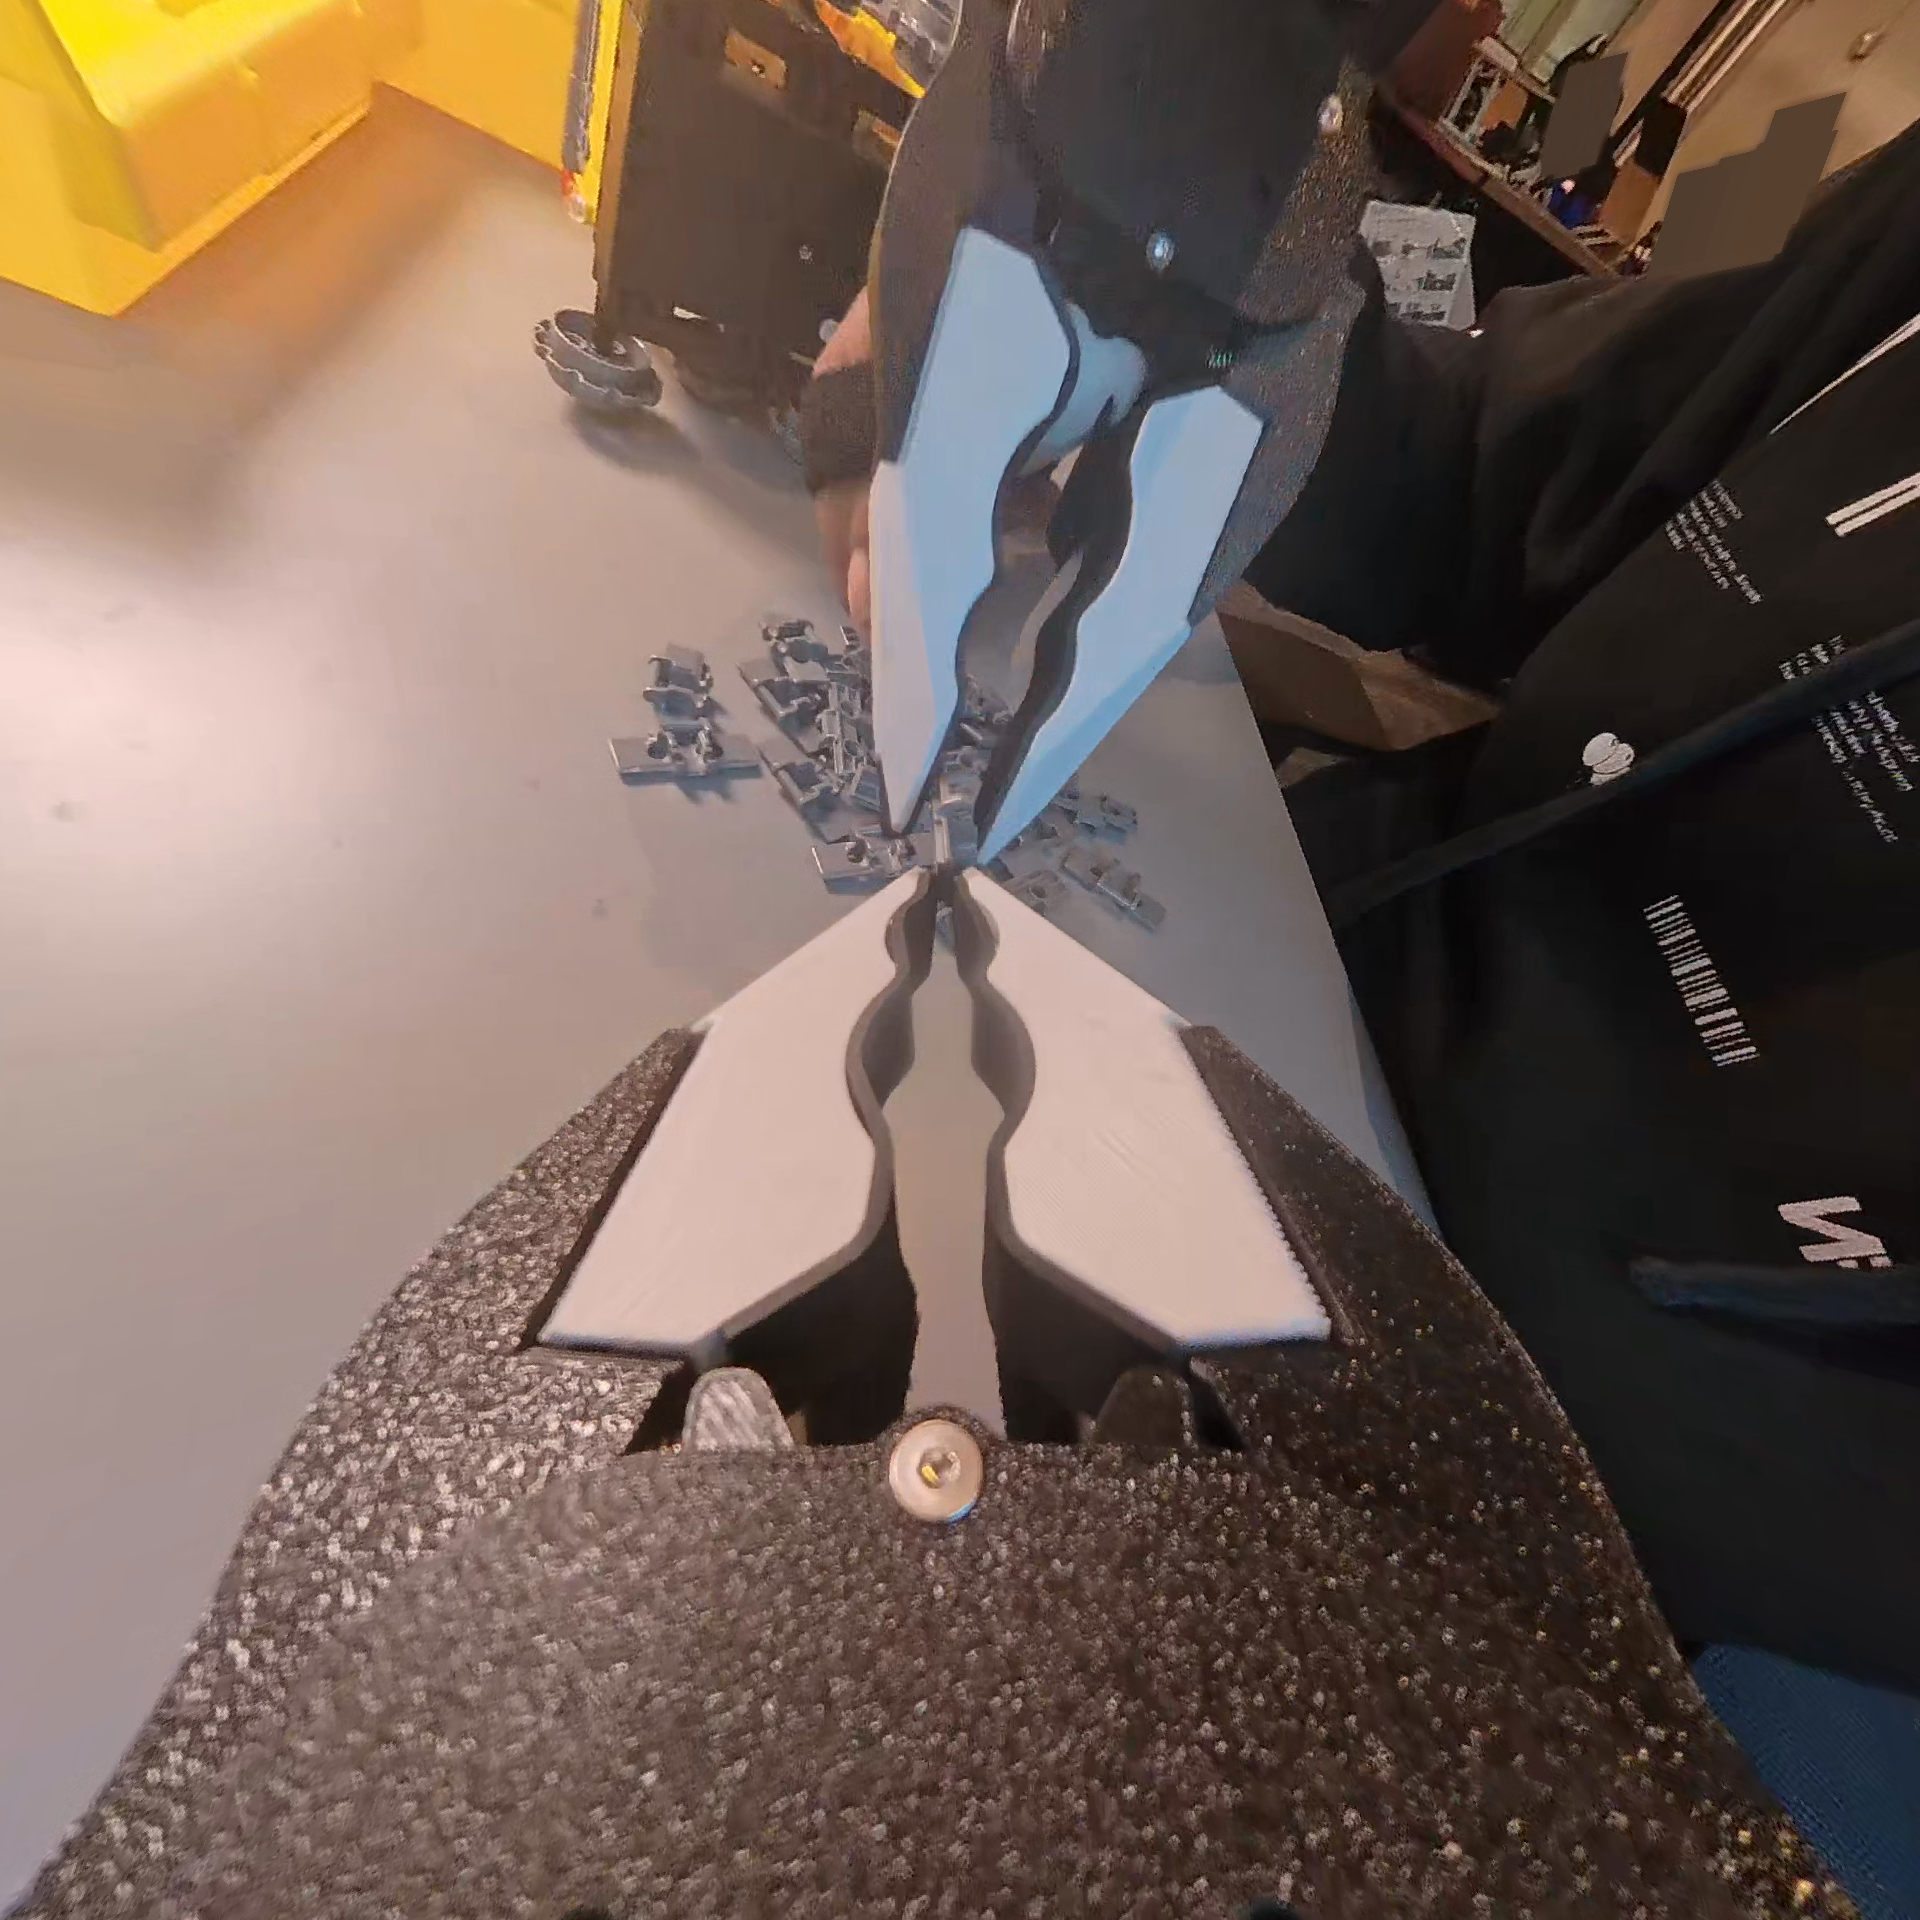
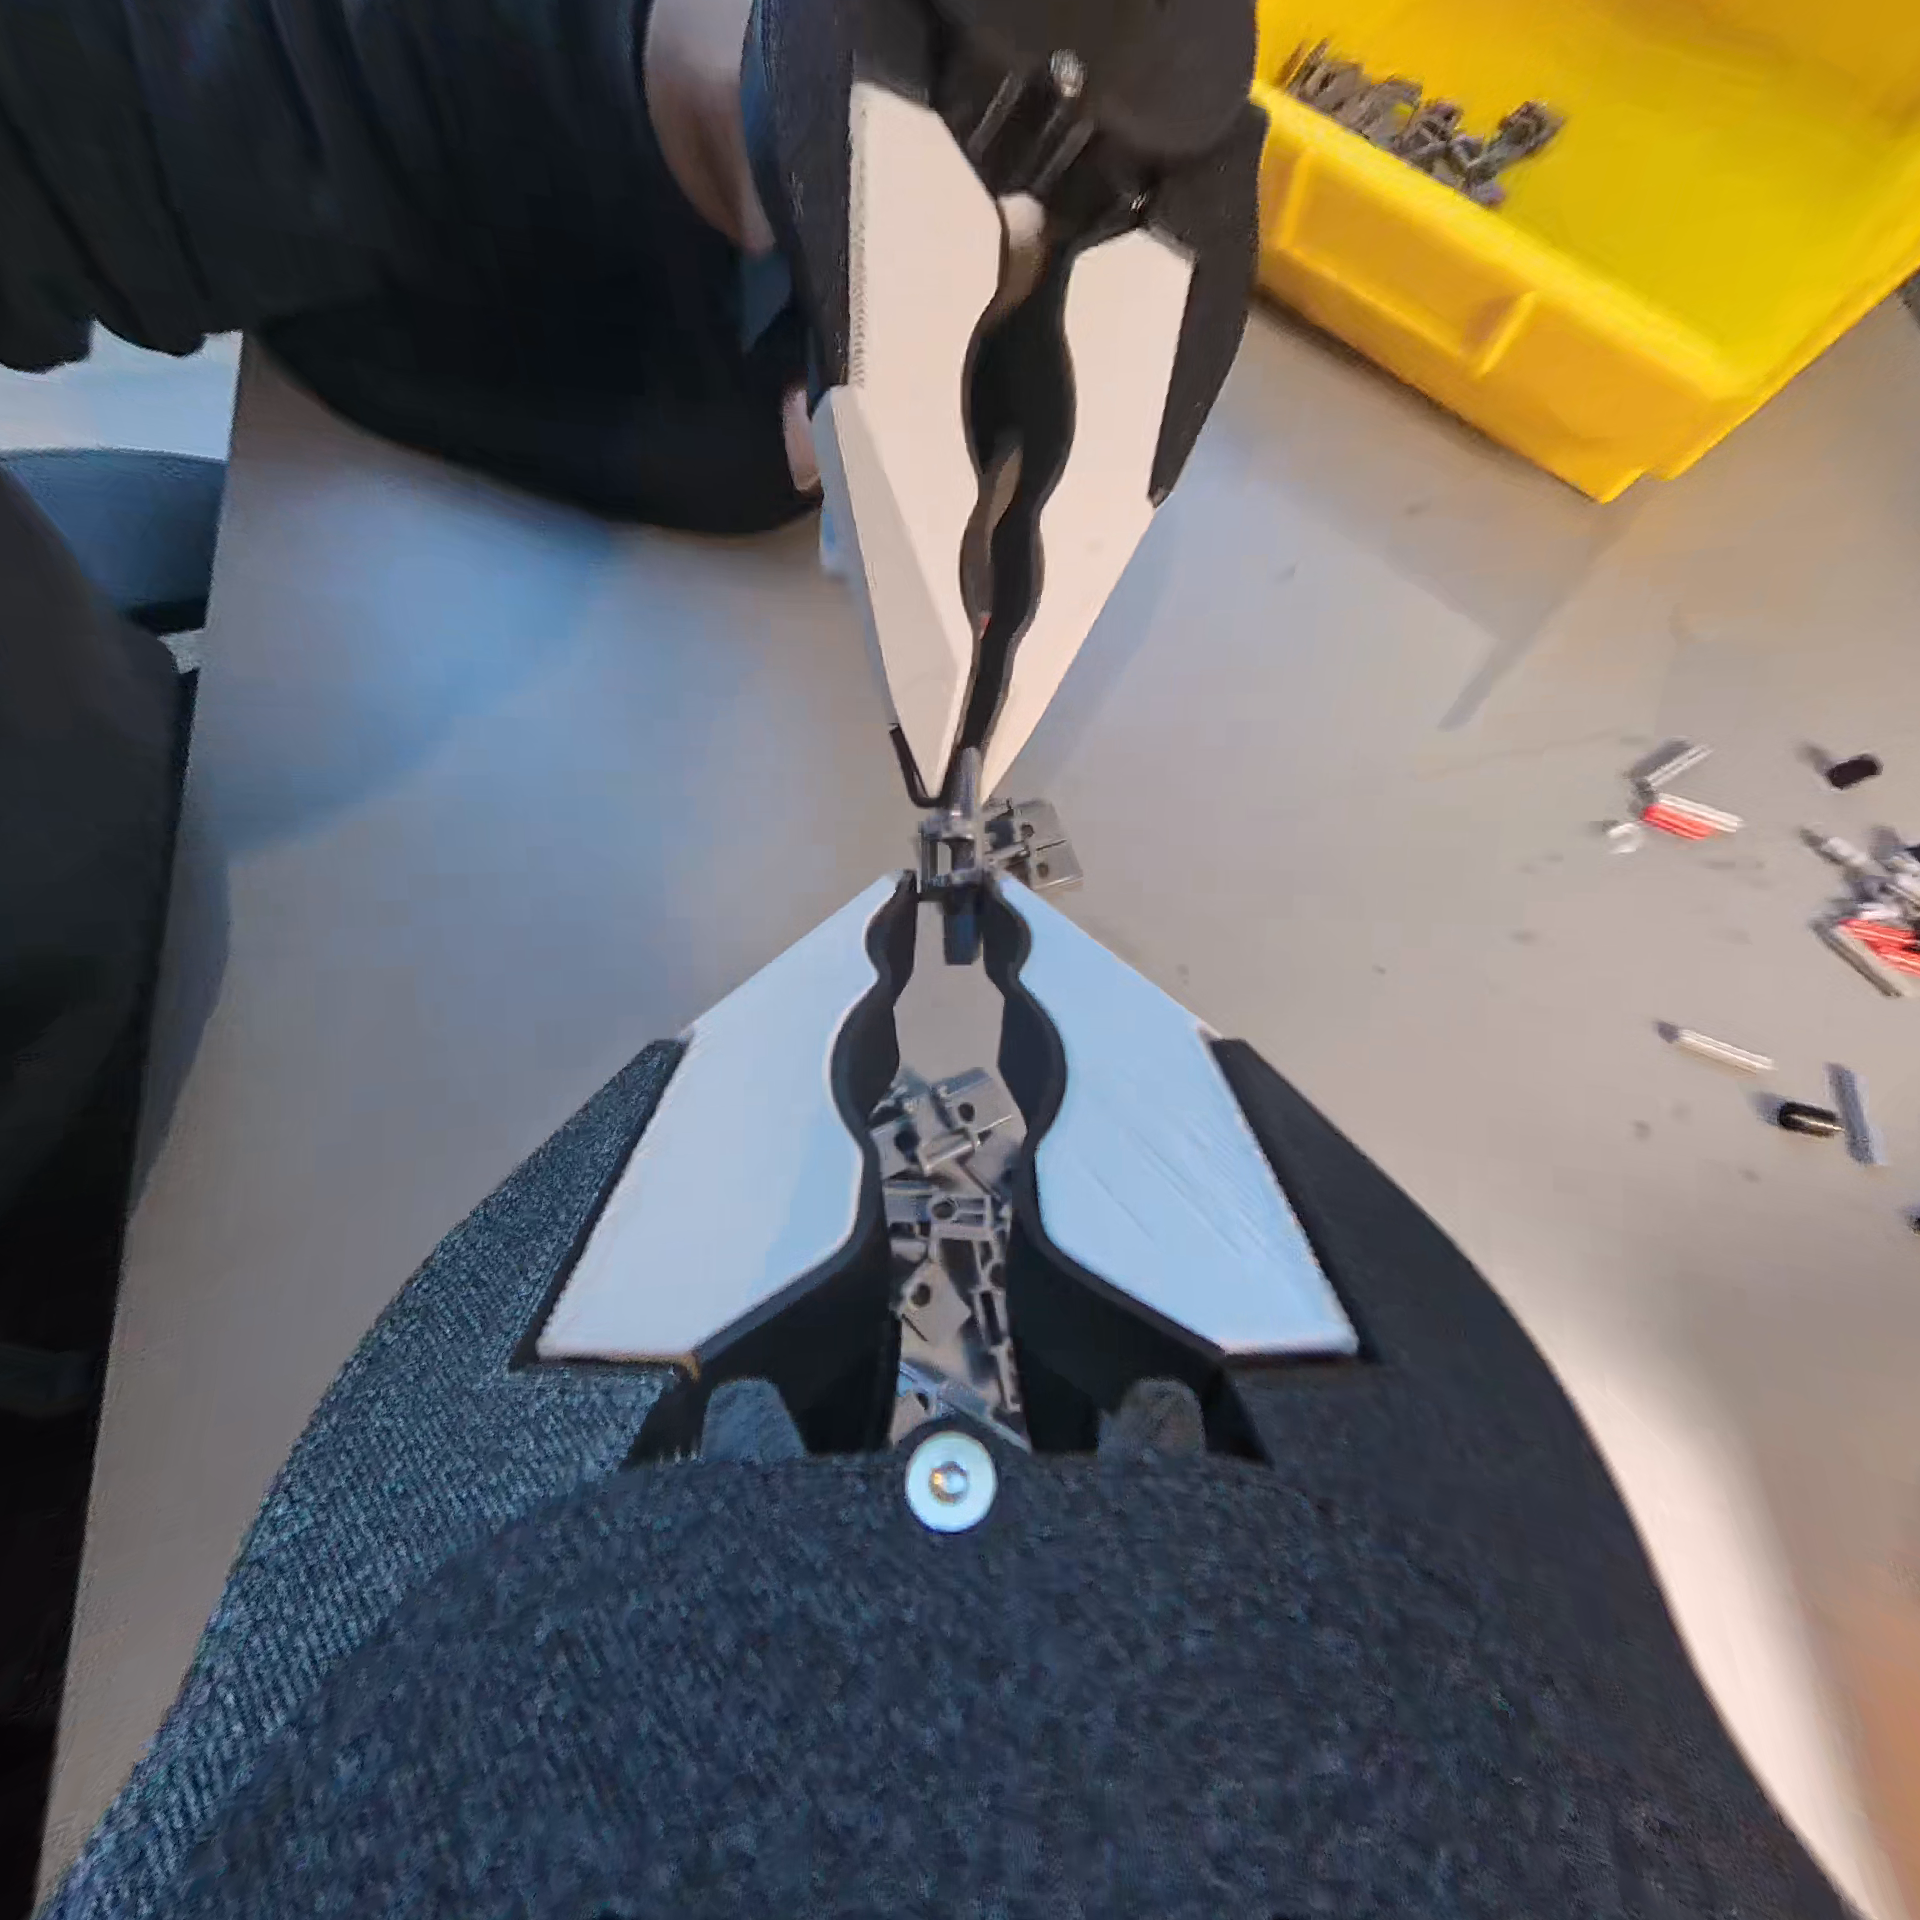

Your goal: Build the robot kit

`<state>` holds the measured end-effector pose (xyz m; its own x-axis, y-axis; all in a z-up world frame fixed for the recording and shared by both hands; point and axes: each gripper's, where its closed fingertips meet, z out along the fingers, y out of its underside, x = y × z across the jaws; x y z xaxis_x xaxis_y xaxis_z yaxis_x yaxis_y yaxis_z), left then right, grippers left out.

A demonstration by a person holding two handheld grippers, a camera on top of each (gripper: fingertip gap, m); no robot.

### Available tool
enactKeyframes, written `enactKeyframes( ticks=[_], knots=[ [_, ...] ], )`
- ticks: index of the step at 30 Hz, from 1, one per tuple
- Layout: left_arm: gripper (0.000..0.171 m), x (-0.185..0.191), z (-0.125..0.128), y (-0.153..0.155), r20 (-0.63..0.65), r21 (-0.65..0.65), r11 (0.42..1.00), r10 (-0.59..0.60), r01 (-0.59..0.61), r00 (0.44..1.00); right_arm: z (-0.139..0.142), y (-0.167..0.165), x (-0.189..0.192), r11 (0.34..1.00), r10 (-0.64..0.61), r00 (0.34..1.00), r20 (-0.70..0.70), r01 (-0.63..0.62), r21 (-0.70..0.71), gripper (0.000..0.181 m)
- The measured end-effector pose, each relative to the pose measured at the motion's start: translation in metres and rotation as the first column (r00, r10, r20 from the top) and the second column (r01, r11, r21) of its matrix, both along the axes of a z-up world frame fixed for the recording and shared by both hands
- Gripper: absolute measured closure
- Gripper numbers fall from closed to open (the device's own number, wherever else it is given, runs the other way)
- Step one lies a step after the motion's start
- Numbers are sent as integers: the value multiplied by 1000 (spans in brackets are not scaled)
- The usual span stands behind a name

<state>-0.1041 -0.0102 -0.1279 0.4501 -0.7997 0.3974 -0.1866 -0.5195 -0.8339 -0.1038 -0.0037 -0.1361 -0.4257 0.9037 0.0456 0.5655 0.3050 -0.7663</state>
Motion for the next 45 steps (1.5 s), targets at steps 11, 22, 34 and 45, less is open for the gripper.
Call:
enactKeyframes(
  ticks=[11, 22, 34, 45],
  knots=[
    [171, -12, -10, 6, -117, 53, 998, 45, -39, 992, -5, -2, -9, 967, -87, 996, 19, 89, -239, 164],
    [171, -6, -23, -2, -200, 40, 999, -13, 22, 980, -12, -4, -4, 976, -6, 997, 79, 23, -218, 174],
    [124, -32, -58, 7, -435, 73, 997, 55, -25, 899, -20, 24, -9, 941, -175, 973, 153, 211, -264, 175],
    [131, -14, -57, -11, -471, 41, 998, -24, 49, 882, -27, 20, -5, 932, -197, 956, 217, 251, -261, 175]
  ],
)
